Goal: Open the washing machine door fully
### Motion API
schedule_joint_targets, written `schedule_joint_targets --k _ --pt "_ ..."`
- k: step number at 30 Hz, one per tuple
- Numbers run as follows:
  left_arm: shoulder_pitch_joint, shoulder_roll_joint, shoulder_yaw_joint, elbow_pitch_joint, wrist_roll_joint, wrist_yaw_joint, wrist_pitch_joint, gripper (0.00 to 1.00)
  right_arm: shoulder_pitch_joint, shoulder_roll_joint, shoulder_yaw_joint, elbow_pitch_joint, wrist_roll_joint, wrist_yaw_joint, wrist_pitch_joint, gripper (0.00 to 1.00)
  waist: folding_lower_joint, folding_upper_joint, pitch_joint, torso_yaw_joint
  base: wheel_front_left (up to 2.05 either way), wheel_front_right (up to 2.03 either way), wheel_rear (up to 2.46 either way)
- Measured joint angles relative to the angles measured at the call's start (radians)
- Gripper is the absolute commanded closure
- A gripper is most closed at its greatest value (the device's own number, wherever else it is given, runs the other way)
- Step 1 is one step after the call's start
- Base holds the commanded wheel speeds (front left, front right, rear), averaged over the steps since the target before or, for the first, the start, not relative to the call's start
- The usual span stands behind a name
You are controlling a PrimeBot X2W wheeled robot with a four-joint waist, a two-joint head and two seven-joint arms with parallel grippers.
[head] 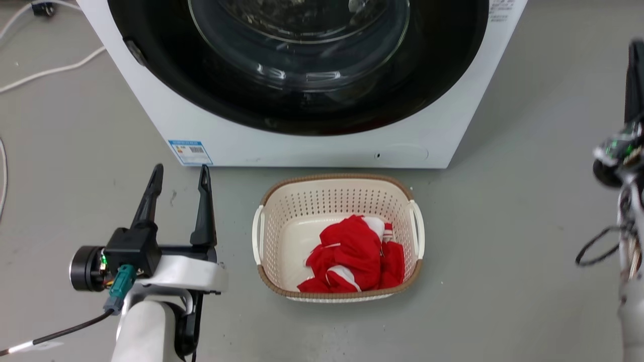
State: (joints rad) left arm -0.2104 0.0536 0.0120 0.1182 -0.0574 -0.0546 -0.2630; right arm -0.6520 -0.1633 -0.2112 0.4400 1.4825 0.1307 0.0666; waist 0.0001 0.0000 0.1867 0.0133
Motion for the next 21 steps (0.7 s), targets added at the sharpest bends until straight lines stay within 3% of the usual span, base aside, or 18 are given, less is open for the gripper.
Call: schedule_joint_targets --k 14,21 --pt "-0.081 -0.002 -0.003 -0.049 -0.005 -0.004 0.000 0.00 -0.453 -0.087 0.157 0.355 -0.117 0.000 0.287 1.00 0.0000 0.0000 0.141 0.025 0.00 0.00 0.00" --pt "-0.113 -0.002 -0.009 -0.068 -0.004 -0.007 0.000 0.00 -0.623 -0.095 0.181 0.503 -0.183 0.000 0.314 1.00 0.0001 0.0000 0.206 0.039 0.00 0.00 0.00"
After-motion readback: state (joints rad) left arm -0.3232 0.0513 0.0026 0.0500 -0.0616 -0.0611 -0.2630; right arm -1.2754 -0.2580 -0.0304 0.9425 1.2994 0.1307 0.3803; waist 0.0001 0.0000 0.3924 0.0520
